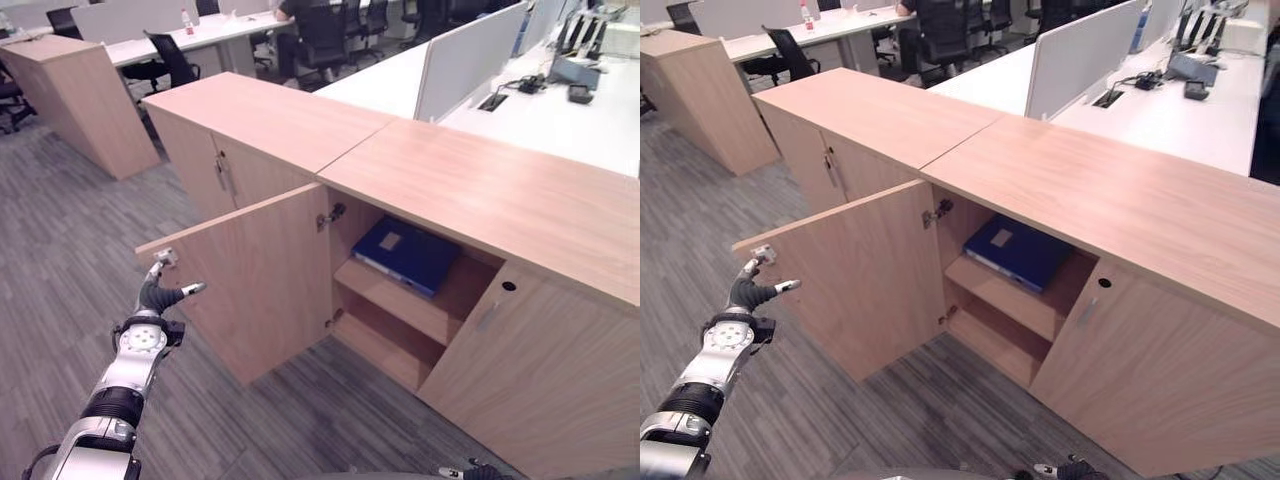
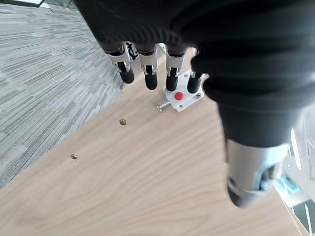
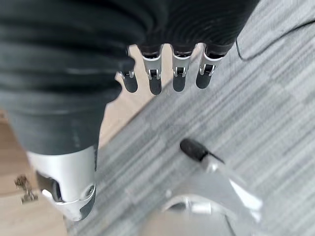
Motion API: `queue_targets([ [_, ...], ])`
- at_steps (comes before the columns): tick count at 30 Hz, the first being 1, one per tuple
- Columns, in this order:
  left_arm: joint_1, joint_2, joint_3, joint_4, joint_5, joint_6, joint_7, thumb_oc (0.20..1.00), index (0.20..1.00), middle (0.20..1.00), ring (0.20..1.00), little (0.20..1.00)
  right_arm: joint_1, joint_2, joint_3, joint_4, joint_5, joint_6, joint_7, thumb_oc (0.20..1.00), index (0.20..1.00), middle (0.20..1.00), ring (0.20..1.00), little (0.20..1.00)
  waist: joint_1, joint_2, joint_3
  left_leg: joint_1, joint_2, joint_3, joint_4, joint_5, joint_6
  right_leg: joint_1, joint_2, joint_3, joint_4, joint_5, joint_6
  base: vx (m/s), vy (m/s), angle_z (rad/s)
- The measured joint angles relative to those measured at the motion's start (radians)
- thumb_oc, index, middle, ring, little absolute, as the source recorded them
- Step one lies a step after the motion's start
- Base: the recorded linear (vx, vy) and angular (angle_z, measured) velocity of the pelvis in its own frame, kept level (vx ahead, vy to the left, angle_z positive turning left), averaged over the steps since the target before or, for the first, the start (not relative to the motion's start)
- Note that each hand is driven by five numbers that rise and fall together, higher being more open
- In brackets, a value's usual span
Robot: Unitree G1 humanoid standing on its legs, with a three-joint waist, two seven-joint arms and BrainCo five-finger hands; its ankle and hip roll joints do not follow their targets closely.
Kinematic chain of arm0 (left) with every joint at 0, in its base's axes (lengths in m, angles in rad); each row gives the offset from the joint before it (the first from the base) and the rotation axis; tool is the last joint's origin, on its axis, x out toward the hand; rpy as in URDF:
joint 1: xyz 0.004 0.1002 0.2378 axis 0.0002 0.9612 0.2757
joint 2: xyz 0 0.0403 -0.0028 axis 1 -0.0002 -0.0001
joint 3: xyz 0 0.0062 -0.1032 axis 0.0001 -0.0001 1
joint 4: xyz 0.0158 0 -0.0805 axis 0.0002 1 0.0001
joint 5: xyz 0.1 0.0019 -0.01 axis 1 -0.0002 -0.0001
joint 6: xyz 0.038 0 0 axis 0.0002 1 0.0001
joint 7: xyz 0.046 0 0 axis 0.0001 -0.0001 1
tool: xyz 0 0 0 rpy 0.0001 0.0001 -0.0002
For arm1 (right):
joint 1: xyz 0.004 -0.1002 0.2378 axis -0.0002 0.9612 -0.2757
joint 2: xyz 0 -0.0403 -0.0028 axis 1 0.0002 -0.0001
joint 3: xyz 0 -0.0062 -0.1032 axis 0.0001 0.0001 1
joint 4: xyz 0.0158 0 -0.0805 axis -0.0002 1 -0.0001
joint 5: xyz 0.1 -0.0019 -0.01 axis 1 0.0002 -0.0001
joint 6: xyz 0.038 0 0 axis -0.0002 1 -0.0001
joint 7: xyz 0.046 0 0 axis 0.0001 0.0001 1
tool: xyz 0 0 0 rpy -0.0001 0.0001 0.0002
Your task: Put the empty folder in the office cabinet
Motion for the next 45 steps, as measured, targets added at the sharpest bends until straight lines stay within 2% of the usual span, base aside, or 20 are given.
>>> queue_targets([
  [4,-0.067,0.051,-0.031,0.101,-0.008,0.012,-0.006,1.000,1.000,1.000,1.000,1.000,0.014,0.003,0.000,0.006,0.000,0.000,0.003,1.000,1.000,1.000,1.000,1.000,-0.003,-0.027,-0.025,0.004,0.002,0.024,-0.009,-0.003,-0.005,-0.012,0.000,0.022,-0.001,0.000,-0.002,0.02,-0.028,-0.16],
  [7,-0.108,0.092,-0.031,0.151,-0.008,0.026,-0.005,1.000,1.000,1.000,1.000,1.000,0.031,0.003,0.000,0.006,0.001,0.000,0.005,1.000,1.000,1.000,1.000,1.000,-0.015,-0.036,-0.035,0.004,0.001,0.036,-0.009,-0.004,-0.006,-0.019,0.001,0.032,-0.001,0.001,-0.003,0.01,-0.023,-0.12],
  [12,-0.108,0.103,-0.031,0.151,-0.008,0.030,-0.002,1.000,1.000,1.000,1.000,1.000,0.044,0.006,0.004,0.005,0.001,0.001,0.008,1.000,1.000,1.000,1.000,1.000,-0.006,-0.036,-0.036,0.001,0.001,0.051,-0.009,-0.004,-0.006,-0.032,0.002,0.053,-0.001,0.004,-0.002,-0.01,-0.019,-0.10],
  [20,-0.109,0.105,-0.031,0.174,-0.008,0.027,-0.003,1.000,1.000,1.000,1.000,1.000,0.040,0.008,0.032,-0.007,0.001,0.000,0.011,1.000,1.000,1.000,1.000,1.000,-0.005,-0.030,-0.036,-0.009,0.004,0.047,-0.009,-0.004,-0.006,-0.035,0.004,0.052,-0.001,0.009,-0.008,-0.01,-0.063,0.01],
  [23,-0.109,0.097,-0.031,0.175,-0.009,0.025,-0.002,1.000,1.000,1.000,1.000,1.000,0.038,0.010,0.065,-0.027,0.001,0.002,0.013,1.000,1.000,1.000,1.000,1.000,-0.002,-0.024,-0.035,-0.017,0.012,0.032,-0.006,0.001,-0.011,-0.031,0.006,0.038,-0.001,0.005,-0.013,-0.06,-0.246,0.18],
  [25,-0.111,0.077,-0.038,0.188,-0.015,0.027,-0.003,1.000,1.000,1.000,1.000,1.000,0.042,0.016,0.079,-0.054,0.002,-0.003,0.028,1.000,1.000,1.000,1.000,1.000,-0.008,-0.026,-0.039,-0.030,0.017,-0.002,0.002,0.014,-0.018,-0.029,0.014,0.002,-0.001,-0.001,-0.023,0.01,-0.219,0.40],
  [31,-0.107,0.077,-0.060,0.271,-0.021,0.031,-0.010,1.000,1.000,1.000,1.000,1.000,0.020,0.010,0.077,-0.050,0.003,-0.005,0.030,1.000,1.000,1.000,1.000,1.000,0.015,0.011,-0.017,-0.056,0.065,-0.044,0.017,0.026,-0.038,-0.011,0.058,-0.033,0.005,-0.023,-0.048,0.01,-0.257,0.20],
  [33,-0.108,0.079,-0.060,0.278,-0.031,0.036,-0.016,1.000,1.000,1.000,1.000,1.000,0.024,0.011,0.080,-0.058,0.003,-0.005,0.029,1.000,1.000,1.000,1.000,1.000,0.005,0.010,-0.016,-0.071,0.078,-0.067,0.038,0.022,-0.046,-0.013,0.077,-0.029,-0.001,-0.037,-0.061,-0.02,-0.217,0.29],
  [34,-0.109,0.078,-0.060,0.291,-0.041,0.036,-0.021,1.000,1.000,1.000,1.000,1.000,0.022,0.005,0.080,-0.062,0.003,-0.005,0.029,1.000,1.000,1.000,1.000,1.000,0.015,0.022,-0.002,-0.088,0.100,-0.075,0.070,0.021,-0.052,-0.011,0.095,-0.028,0.001,-0.045,-0.070,-0.04,-0.203,0.18],
  [37,-0.109,0.075,-0.061,0.303,-0.056,0.040,-0.032,1.000,1.000,1.000,1.000,1.000,0.013,-0.023,0.078,-0.080,0.010,-0.005,0.027,1.000,1.000,1.000,1.000,1.000,0.028,0.037,0.052,-0.122,0.130,-0.100,0.162,0.028,-0.055,0.015,0.117,-0.035,-0.002,-0.061,-0.093,0.00,-0.103,0.20],
  [39,-0.108,0.073,-0.060,0.304,-0.056,0.041,-0.039,1.000,1.000,1.000,1.000,1.000,0.010,-0.052,0.078,-0.081,0.010,-0.005,0.024,1.000,1.000,1.000,1.000,1.000,0.031,0.066,0.077,-0.124,0.148,-0.108,0.179,0.031,-0.060,0.031,0.135,-0.045,-0.002,-0.066,-0.100,0.01,0.006,0.17],
  [40,-0.108,0.073,-0.060,0.305,-0.056,0.041,-0.041,1.000,1.000,1.000,1.000,1.000,0.006,-0.069,0.076,-0.073,0.010,-0.005,0.023,1.000,1.000,1.000,1.000,1.000,0.035,0.082,0.088,-0.130,0.152,-0.120,0.179,0.042,-0.077,0.031,0.137,-0.048,-0.002,-0.069,-0.104,0.03,0.075,0.19],
  [42,-0.104,0.073,-0.057,0.305,-0.057,0.042,-0.043,1.000,1.000,1.000,1.000,1.000,-0.009,-0.103,0.075,-0.038,0.009,-0.004,0.011,1.000,1.000,1.000,1.000,1.000,0.033,0.096,0.094,-0.161,0.152,-0.135,0.176,0.052,-0.088,0.013,0.132,-0.057,-0.002,-0.070,-0.106,0.06,0.121,0.13],
  [44,-0.105,0.078,-0.056,0.314,-0.058,0.039,-0.041,1.000,1.000,1.000,1.000,1.000,-0.032,-0.115,0.080,-0.002,0.008,0.002,0.001,1.000,1.000,1.000,1.000,1.000,0.029,0.094,0.094,-0.155,0.117,-0.163,0.132,0.000,-0.076,-0.029,0.111,-0.052,-0.001,-0.074,-0.100,0.08,0.148,-0.04],
  [45,-0.105,0.077,-0.057,0.317,-0.058,0.039,-0.040,1.000,1.000,1.000,1.000,1.000,-0.038,-0.120,0.080,0.000,0.008,0.001,0.000,1.000,1.000,1.000,1.000,1.000,0.030,0.107,0.091,-0.159,0.124,-0.172,0.114,-0.039,-0.057,-0.036,0.117,-0.052,-0.001,-0.080,-0.089,0.09,0.175,-0.14],
])
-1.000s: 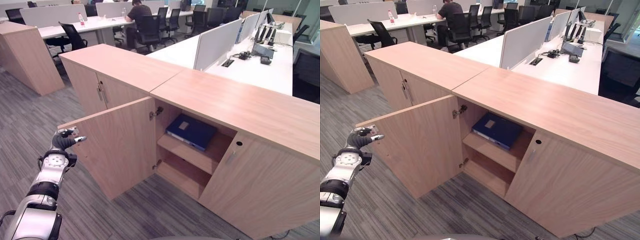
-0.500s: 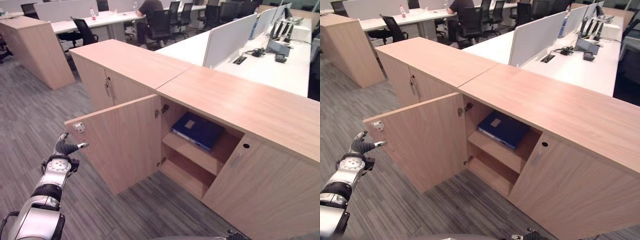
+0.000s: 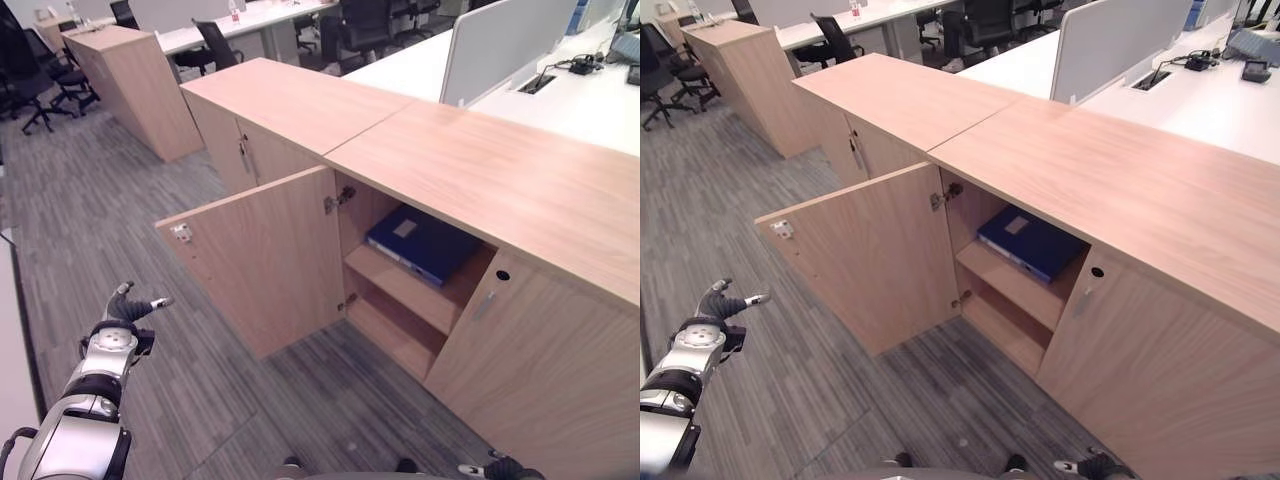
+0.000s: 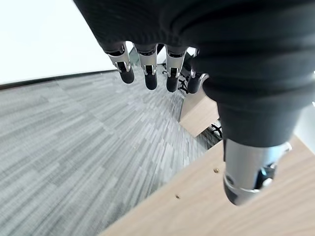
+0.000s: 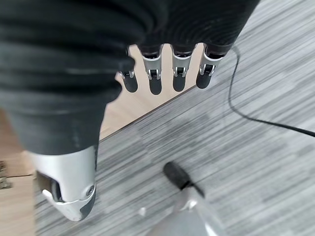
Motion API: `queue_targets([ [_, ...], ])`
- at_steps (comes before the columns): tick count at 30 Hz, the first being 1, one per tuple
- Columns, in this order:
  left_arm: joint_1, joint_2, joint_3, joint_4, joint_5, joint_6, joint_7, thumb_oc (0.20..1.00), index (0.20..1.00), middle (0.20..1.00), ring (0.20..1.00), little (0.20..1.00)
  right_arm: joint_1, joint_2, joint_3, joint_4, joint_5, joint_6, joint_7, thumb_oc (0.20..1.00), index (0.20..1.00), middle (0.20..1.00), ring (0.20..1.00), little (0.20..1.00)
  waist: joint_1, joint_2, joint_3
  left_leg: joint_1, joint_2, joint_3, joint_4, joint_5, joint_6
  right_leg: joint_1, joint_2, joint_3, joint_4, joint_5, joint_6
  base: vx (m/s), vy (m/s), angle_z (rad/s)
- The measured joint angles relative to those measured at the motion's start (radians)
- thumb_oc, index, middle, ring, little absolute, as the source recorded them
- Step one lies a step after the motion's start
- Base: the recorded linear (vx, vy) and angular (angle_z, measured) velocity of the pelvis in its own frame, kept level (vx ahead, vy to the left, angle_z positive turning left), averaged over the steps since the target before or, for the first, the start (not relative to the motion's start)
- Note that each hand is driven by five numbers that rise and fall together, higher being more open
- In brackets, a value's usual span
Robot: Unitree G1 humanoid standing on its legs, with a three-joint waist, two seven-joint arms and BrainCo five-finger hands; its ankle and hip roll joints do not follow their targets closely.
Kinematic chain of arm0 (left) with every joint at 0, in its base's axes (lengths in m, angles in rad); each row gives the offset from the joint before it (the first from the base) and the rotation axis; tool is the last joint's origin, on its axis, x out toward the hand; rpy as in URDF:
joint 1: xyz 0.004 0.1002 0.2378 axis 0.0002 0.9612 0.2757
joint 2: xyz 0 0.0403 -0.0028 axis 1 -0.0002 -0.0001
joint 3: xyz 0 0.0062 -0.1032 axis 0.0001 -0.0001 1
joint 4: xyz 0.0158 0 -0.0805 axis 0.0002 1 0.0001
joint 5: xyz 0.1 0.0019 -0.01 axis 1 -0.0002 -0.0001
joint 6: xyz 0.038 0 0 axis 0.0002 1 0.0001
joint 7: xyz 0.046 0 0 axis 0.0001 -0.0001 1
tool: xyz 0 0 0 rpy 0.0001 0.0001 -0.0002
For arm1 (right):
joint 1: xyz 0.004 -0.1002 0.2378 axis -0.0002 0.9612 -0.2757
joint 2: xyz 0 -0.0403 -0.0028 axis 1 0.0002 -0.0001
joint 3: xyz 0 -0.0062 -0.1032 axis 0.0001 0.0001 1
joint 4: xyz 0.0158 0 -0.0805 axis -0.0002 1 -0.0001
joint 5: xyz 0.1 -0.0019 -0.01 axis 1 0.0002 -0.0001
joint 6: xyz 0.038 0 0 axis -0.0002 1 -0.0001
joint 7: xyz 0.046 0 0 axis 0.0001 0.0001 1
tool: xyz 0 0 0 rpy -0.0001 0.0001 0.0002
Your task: Put the empty folder in the office cabinet
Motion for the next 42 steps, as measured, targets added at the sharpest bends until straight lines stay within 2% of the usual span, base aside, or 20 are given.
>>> queue_targets([
  [1,-0.007,-0.002,0.003,0.003,-0.001,-0.005,0.002,1.000,1.000,1.000,1.000,1.000,-0.018,-0.002,-0.006,0.003,0.000,0.001,0.000,1.000,1.000,1.000,1.000,1.000,0.009,0.042,0.015,-0.007,0.043,0.001,-0.022,0.014,-0.038,-0.061,0.019,0.013,0.206,-0.045,-0.050,0.09,0.196,-0.09],
  [2,-0.011,0.004,0.006,-0.003,-0.001,-0.007,0.003,1.000,1.000,1.000,1.000,1.000,-0.016,0.011,-0.005,0.003,-0.001,0.003,0.002,1.000,1.000,1.000,1.000,1.000,0.010,0.024,0.016,-0.005,0.034,0.005,-0.025,0.020,-0.030,-0.078,0.004,0.024,0.286,-0.115,-0.051,0.06,0.261,-0.04],
  [3,0.005,0.007,-0.002,-0.006,-0.004,-0.009,0.004,1.000,1.000,1.000,1.000,1.000,-0.010,0.037,-0.004,0.004,-0.002,0.002,0.007,1.000,1.000,1.000,1.000,1.000,0.008,-0.017,0.014,0.027,0.020,0.012,-0.033,0.031,-0.030,-0.077,-0.018,0.037,0.319,-0.181,-0.048,0.02,0.207,0.00],
  [4,0.013,0.005,-0.002,-0.006,-0.008,-0.007,0.002,1.000,1.000,1.000,1.000,1.000,-0.011,0.038,-0.008,0.002,-0.005,0.001,0.006,1.000,1.000,1.000,1.000,1.000,0.013,-0.023,0.012,0.028,0.022,0.017,-0.034,0.042,-0.022,-0.073,-0.019,0.043,0.315,-0.181,-0.047,0.03,0.223,-0.02],
  [6,0.011,0.005,-0.001,-0.009,-0.021,-0.004,0.002,1.000,1.000,1.000,1.000,1.000,-0.023,0.030,-0.019,-0.001,-0.007,0.001,0.000,1.000,1.000,1.000,1.000,1.000,0.020,-0.020,0.017,0.023,0.023,0.029,-0.035,0.063,-0.016,-0.061,-0.023,0.048,0.301,-0.177,-0.042,0.11,0.240,-0.02],
  [7,0.009,0.005,-0.002,-0.012,-0.022,-0.004,0.002,1.000,1.000,1.000,1.000,1.000,-0.024,0.023,-0.023,0.001,-0.007,0.002,-0.005,1.000,1.000,1.000,1.000,1.000,0.019,-0.017,0.018,0.026,0.018,0.031,-0.031,0.073,-0.028,-0.045,-0.029,0.049,0.285,-0.172,-0.035,0.15,0.308,0.04],
  [9,-0.006,0.008,-0.004,-0.012,-0.027,-0.004,0.002,1.000,1.000,1.000,1.000,1.000,-0.022,0.036,-0.027,0.001,-0.007,0.002,-0.006,1.000,1.000,1.000,1.000,1.000,0.015,-0.019,0.015,0.053,-0.020,0.033,-0.048,0.072,-0.026,-0.011,-0.072,0.053,0.265,-0.159,-0.017,0.20,0.430,0.06],
  [10,-0.024,0.014,-0.016,-0.001,-0.027,-0.003,0.002,1.000,1.000,1.000,1.000,1.000,-0.022,0.054,-0.028,0.001,-0.007,0.001,-0.004,1.000,1.000,1.000,1.000,1.000,0.016,-0.020,0.002,0.088,-0.074,0.049,-0.058,0.061,0.015,0.004,-0.110,0.074,0.236,-0.124,0.036,0.22,0.554,-0.14],
  [13,-0.090,0.024,-0.016,0.015,-0.027,-0.005,0.002,1.000,1.000,1.000,1.000,1.000,-0.034,0.091,-0.042,0.008,-0.008,0.001,0.008,1.000,1.000,1.000,1.000,1.000,0.022,-0.022,-0.018,0.118,-0.164,0.084,-0.056,0.024,0.074,0.024,-0.190,0.092,0.198,-0.078,0.069,0.17,0.485,-0.29],
  [15,-0.121,0.033,-0.016,0.015,-0.027,-0.006,0.002,1.000,1.000,1.000,1.000,1.000,-0.039,0.105,-0.053,0.009,-0.008,0.002,0.011,1.000,1.000,1.000,1.000,1.000,0.023,-0.023,-0.042,0.129,-0.205,0.105,-0.075,0.022,0.083,0.023,-0.223,0.106,0.170,-0.036,0.091,0.10,0.321,-0.37],
  [18,-0.133,0.054,-0.014,0.013,-0.027,-0.013,0.002,1.000,1.000,1.000,1.000,1.000,-0.040,0.111,-0.053,0.010,-0.008,0.003,0.018,1.000,1.000,1.000,1.000,1.000,0.018,-0.035,-0.056,0.150,-0.229,0.114,-0.081,0.018,0.089,0.038,-0.244,0.105,0.137,0.013,0.119,0.06,0.151,-0.27],
  [23,-0.138,0.058,-0.019,0.014,-0.027,-0.012,0.000,1.000,1.000,1.000,1.000,1.000,-0.028,0.104,-0.102,0.048,-0.007,0.018,0.018,1.000,1.000,1.000,1.000,1.000,0.008,-0.059,-0.078,0.165,-0.249,0.107,-0.113,0.015,0.095,0.057,-0.254,0.068,0.110,0.020,0.136,0.06,0.170,0.02],
  [30,-0.141,0.059,-0.091,-0.006,-0.018,-0.011,-0.004,1.000,1.000,1.000,1.000,1.000,-0.003,0.080,-0.135,0.049,-0.008,0.024,0.017,1.000,1.000,1.000,1.000,1.000,-0.007,-0.060,-0.071,0.157,-0.256,0.104,-0.123,0.016,0.097,0.053,-0.266,0.051,0.109,0.025,0.153,0.04,0.071,0.02],
  [37,-0.150,0.045,-0.141,-0.068,-0.020,-0.014,-0.028,1.000,1.000,1.000,1.000,1.000,0.002,0.082,-0.134,0.046,-0.008,0.043,0.017,1.000,1.000,1.000,1.000,1.000,-0.021,-0.092,-0.068,0.155,-0.253,0.136,-0.123,0.020,0.105,0.037,-0.276,0.044,0.104,0.032,0.146,0.00,0.024,-0.12],
  [42,-0.151,-0.009,-0.204,-0.112,-0.020,-0.015,-0.047,1.000,1.000,1.000,1.000,1.000,-0.001,0.085,-0.131,0.044,-0.008,0.042,0.017,1.000,1.000,1.000,1.000,1.000,-0.032,-0.102,-0.068,0.157,-0.252,0.141,-0.116,0.027,0.116,0.035,-0.265,0.044,0.107,0.055,0.141,0.00,0.004,-0.03],
])
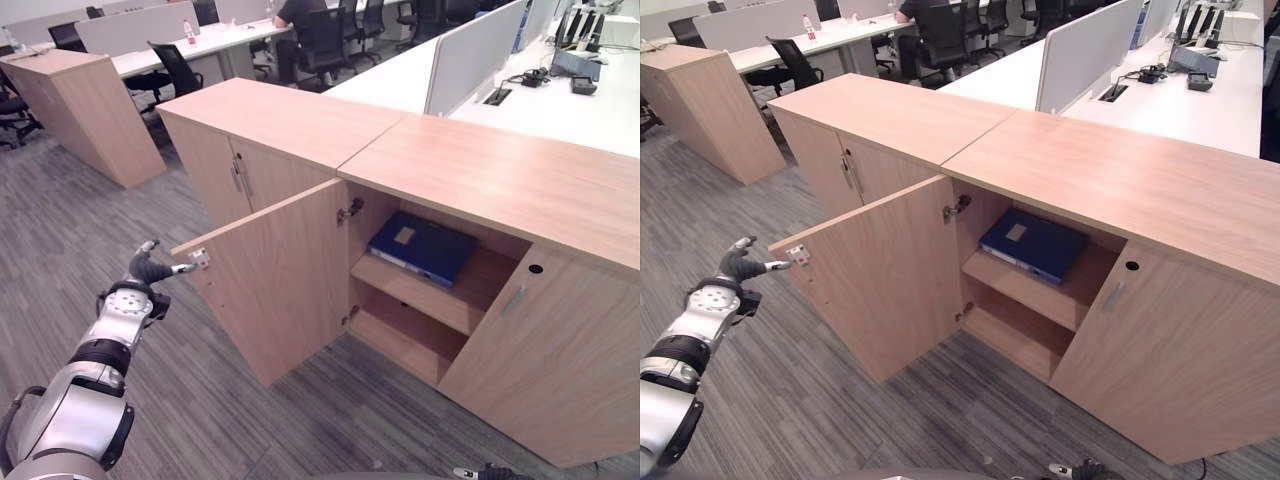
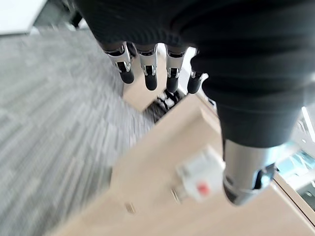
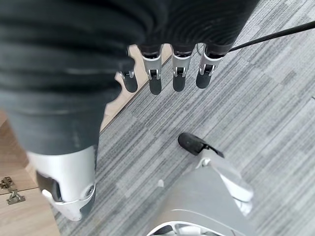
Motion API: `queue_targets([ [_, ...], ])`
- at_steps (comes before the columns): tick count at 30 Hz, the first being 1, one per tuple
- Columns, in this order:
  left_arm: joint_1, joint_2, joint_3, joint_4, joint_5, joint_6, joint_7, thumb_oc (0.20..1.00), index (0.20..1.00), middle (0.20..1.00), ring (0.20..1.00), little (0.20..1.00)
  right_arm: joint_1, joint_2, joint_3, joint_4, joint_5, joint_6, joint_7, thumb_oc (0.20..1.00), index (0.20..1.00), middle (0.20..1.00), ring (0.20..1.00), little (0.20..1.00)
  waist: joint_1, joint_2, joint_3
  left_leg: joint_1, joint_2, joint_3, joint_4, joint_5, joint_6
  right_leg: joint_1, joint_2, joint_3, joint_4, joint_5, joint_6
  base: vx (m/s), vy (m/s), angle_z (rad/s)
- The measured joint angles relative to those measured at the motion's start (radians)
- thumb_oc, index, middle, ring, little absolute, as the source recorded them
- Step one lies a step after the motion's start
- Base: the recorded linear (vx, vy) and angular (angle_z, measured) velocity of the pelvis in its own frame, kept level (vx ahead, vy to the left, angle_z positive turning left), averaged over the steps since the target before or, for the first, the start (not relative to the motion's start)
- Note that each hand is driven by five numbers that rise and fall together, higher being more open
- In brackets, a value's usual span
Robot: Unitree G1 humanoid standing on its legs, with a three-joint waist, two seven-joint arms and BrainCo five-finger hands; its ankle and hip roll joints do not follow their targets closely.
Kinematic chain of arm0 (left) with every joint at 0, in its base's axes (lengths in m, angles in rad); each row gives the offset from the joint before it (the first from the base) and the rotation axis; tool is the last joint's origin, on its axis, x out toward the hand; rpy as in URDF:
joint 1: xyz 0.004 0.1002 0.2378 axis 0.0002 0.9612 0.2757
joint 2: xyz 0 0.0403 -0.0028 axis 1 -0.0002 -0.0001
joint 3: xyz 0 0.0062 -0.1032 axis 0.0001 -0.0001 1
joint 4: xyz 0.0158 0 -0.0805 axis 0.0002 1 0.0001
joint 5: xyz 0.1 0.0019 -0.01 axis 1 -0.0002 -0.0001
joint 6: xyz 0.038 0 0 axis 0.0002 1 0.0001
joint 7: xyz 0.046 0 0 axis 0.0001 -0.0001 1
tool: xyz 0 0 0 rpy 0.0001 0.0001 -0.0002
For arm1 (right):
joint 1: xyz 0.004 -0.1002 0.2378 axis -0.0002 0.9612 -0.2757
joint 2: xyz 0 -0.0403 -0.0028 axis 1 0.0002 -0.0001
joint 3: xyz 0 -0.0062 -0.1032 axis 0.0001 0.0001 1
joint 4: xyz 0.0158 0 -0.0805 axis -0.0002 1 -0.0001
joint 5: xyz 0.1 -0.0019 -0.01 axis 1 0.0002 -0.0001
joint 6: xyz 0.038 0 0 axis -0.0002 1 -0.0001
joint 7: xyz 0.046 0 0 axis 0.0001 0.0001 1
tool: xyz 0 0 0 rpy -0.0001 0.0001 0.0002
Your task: Put the empty folder in the office cabinet
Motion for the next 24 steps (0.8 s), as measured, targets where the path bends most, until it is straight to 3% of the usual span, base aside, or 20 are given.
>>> queue_targets([
  [8,-0.012,-0.031,-0.007,-0.007,0.002,-0.002,0.005,1.000,1.000,1.000,1.000,1.000,-0.004,0.015,0.009,-0.002,0.000,-0.001,0.001,1.000,1.000,1.000,1.000,1.000,-0.001,-0.023,-0.001,0.000,-0.002,0.000,-0.007,-0.002,0.001,-0.005,-0.006,-0.024,0.014,0.005,-0.002,-0.01,0.001,0.01],
  [15,-0.088,-0.035,-0.033,0.129,0.002,0.015,0.007,1.000,1.000,1.000,1.000,1.000,0.000,0.015,0.020,-0.008,0.000,-0.001,0.001,1.000,1.000,1.000,1.000,1.000,-0.026,-0.031,-0.003,-0.004,-0.004,0.016,-0.007,-0.005,-0.001,-0.022,-0.006,-0.023,0.013,0.028,-0.004,-0.01,0.012,-0.08],
  [24,-0.118,-0.034,-0.037,0.176,0.002,0.039,0.010,1.000,1.000,1.000,1.000,1.000,0.001,0.017,0.040,-0.011,0.000,0.000,0.005,1.000,1.000,1.000,1.000,1.000,-0.033,-0.050,-0.019,-0.008,-0.005,0.037,-0.007,-0.004,0.010,-0.042,-0.005,-0.025,0.013,0.052,-0.009,-0.01,0.004,-0.08],
])
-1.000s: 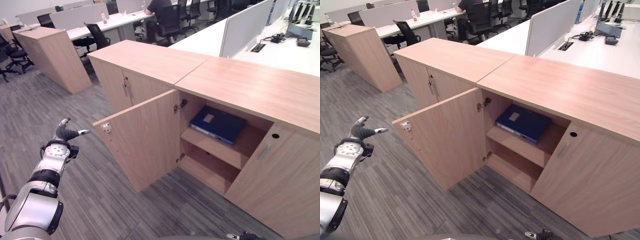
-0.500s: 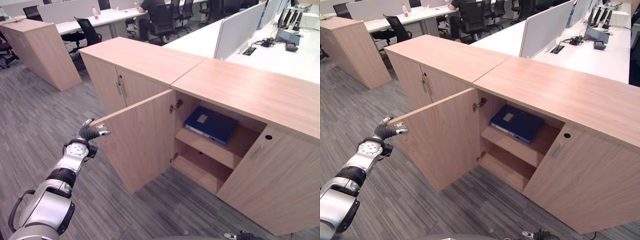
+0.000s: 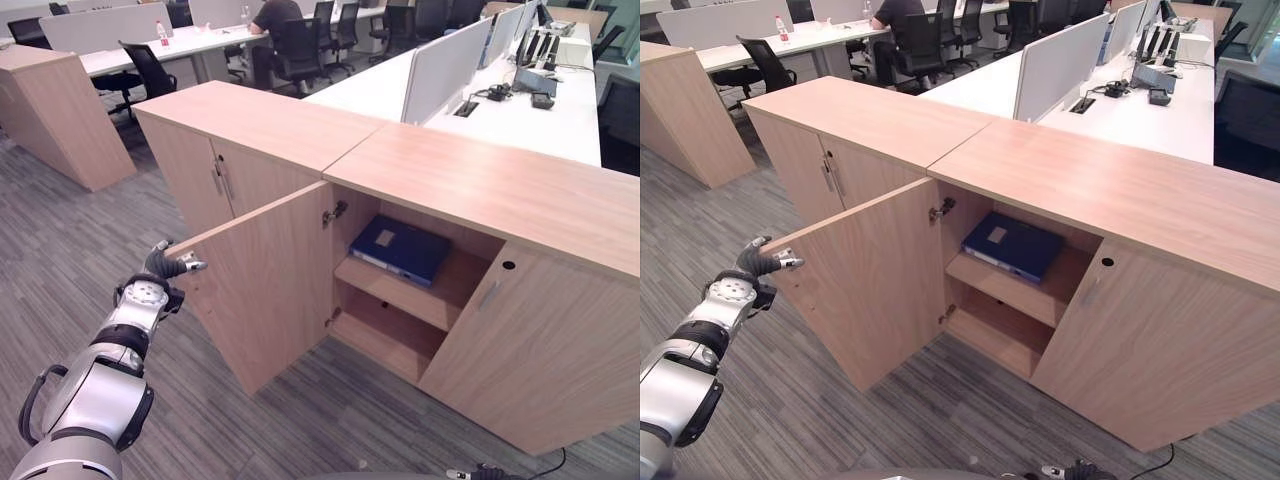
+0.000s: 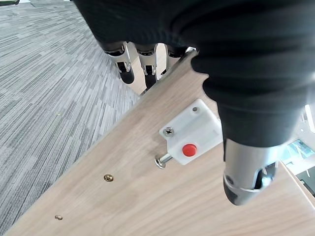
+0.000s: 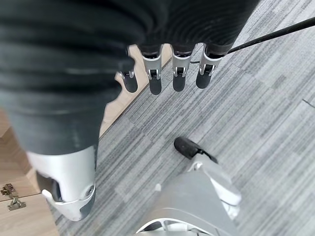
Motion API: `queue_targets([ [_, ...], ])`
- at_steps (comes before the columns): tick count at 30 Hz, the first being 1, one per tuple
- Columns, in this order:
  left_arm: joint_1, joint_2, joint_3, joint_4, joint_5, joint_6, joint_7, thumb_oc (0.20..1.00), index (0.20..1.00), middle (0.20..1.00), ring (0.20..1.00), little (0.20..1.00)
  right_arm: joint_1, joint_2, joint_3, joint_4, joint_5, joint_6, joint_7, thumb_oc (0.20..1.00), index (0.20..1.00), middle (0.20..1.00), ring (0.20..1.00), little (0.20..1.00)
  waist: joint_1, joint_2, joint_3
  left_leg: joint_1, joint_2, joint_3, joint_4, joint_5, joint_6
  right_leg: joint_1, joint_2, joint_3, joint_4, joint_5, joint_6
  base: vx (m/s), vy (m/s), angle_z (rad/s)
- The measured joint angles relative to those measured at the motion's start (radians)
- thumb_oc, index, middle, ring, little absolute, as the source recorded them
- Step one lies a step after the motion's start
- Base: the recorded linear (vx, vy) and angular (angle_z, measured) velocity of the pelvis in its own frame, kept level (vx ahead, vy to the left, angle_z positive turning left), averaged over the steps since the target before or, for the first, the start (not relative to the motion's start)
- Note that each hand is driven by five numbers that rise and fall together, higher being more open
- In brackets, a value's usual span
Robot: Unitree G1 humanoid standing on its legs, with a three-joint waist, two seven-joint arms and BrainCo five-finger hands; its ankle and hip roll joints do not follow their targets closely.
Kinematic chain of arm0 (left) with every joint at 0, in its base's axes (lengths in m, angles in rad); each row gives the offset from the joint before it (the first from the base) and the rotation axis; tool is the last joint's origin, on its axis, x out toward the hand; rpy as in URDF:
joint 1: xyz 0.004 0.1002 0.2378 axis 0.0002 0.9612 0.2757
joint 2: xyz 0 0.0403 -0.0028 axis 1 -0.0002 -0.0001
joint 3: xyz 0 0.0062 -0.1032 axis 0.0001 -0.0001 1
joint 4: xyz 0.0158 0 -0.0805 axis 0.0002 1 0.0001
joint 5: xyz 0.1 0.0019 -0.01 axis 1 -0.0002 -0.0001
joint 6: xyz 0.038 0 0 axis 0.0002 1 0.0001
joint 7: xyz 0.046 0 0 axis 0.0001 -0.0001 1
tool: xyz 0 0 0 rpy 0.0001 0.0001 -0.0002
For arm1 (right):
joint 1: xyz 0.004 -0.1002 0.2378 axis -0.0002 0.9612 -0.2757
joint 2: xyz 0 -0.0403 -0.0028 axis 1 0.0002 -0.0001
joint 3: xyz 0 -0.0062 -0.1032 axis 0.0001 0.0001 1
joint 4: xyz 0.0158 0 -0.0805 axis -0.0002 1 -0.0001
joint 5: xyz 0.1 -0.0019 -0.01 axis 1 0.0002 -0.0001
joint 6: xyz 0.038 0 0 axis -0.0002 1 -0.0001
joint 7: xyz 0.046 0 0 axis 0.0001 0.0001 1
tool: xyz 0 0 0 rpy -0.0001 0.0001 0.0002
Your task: Put the empty folder in the office cabinet
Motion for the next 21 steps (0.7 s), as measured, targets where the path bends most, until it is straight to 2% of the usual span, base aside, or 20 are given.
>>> queue_targets([
  [3,-0.003,-0.016,-0.002,-0.011,0.000,0.002,0.015,1.000,1.000,1.000,1.000,1.000,0.000,0.009,0.004,0.001,0.000,0.001,0.003,1.000,1.000,1.000,1.000,1.000,0.008,0.001,0.000,-0.004,0.001,0.010,0.000,0.005,0.015,-0.007,-0.010,-0.014,0.000,0.019,-0.009,-0.02,0.003,-0.05],
  [5,-0.004,-0.041,-0.010,-0.018,0.002,0.002,0.022,1.000,1.000,1.000,1.000,1.000,-0.001,0.019,0.016,0.000,-0.001,0.000,0.004,1.000,1.000,1.000,1.000,1.000,0.018,0.002,0.000,-0.006,0.002,0.009,0.000,0.003,0.028,-0.007,-0.027,-0.058,0.035,-0.014,-0.011,-0.02,-0.006,0.07],
  [8,-0.001,-0.088,-0.014,-0.032,0.002,0.002,0.034,1.000,1.000,1.000,1.000,1.000,-0.003,0.028,0.031,-0.001,-0.001,-0.002,0.005,1.000,1.000,1.000,1.000,1.000,0.044,-0.001,-0.004,0.000,-0.004,0.000,0.000,0.001,0.018,-0.007,-0.045,-0.086,0.074,-0.042,0.000,-0.02,-0.006,0.09],
  [10,0.000,-0.098,-0.016,-0.038,0.003,0.002,0.049,1.000,1.000,1.000,1.000,1.000,-0.012,0.025,0.039,-0.002,-0.001,-0.003,0.003,1.000,1.000,1.000,1.000,1.000,0.053,0.007,-0.001,-0.009,-0.004,-0.019,0.005,0.011,0.007,-0.010,-0.035,-0.085,0.069,-0.032,-0.001,-0.01,-0.002,0.11],
  [14,0.000,-0.120,-0.016,-0.053,0.002,0.004,0.057,1.000,1.000,1.000,1.000,1.000,-0.024,0.029,0.048,-0.002,-0.001,-0.003,0.002,1.000,1.000,1.000,1.000,1.000,0.062,0.011,-0.001,-0.011,-0.002,-0.002,0.000,0.008,0.014,-0.006,-0.033,-0.084,0.033,0.021,-0.006,0.00,-0.005,-0.07],
  [17,0.007,-0.133,-0.035,-0.121,0.002,0.002,0.059,1.000,1.000,1.000,1.000,1.000,-0.026,0.052,0.070,0.000,-0.001,-0.001,0.005,1.000,1.000,1.000,1.000,1.000,0.078,-0.007,-0.002,-0.024,0.000,-0.005,0.000,0.017,0.029,-0.012,-0.063,-0.122,0.096,-0.026,-0.005,0.00,-0.006,0.13],
  [19,0.028,-0.149,-0.044,-0.167,0.002,-0.002,0.058,1.000,1.000,1.000,1.000,1.000,-0.029,0.061,0.077,-0.001,-0.001,-0.003,0.003,1.000,1.000,1.000,1.000,1.000,0.089,-0.022,-0.012,-0.029,-0.006,-0.018,0.000,0.021,0.028,-0.007,-0.078,-0.128,0.116,-0.034,-0.001,0.01,-0.005,0.20],
  [21,0.057,-0.142,-0.042,-0.214,0.002,-0.009,0.061,1.000,1.000,1.000,1.000,1.000,-0.036,0.067,0.081,-0.004,-0.001,-0.004,0.003,1.000,1.000,1.000,1.000,1.000,0.096,-0.026,-0.014,-0.031,-0.011,-0.019,0.000,0.022,0.025,-0.006,-0.072,-0.132,0.101,-0.034,-0.001,0.01,-0.012,0.02],
])
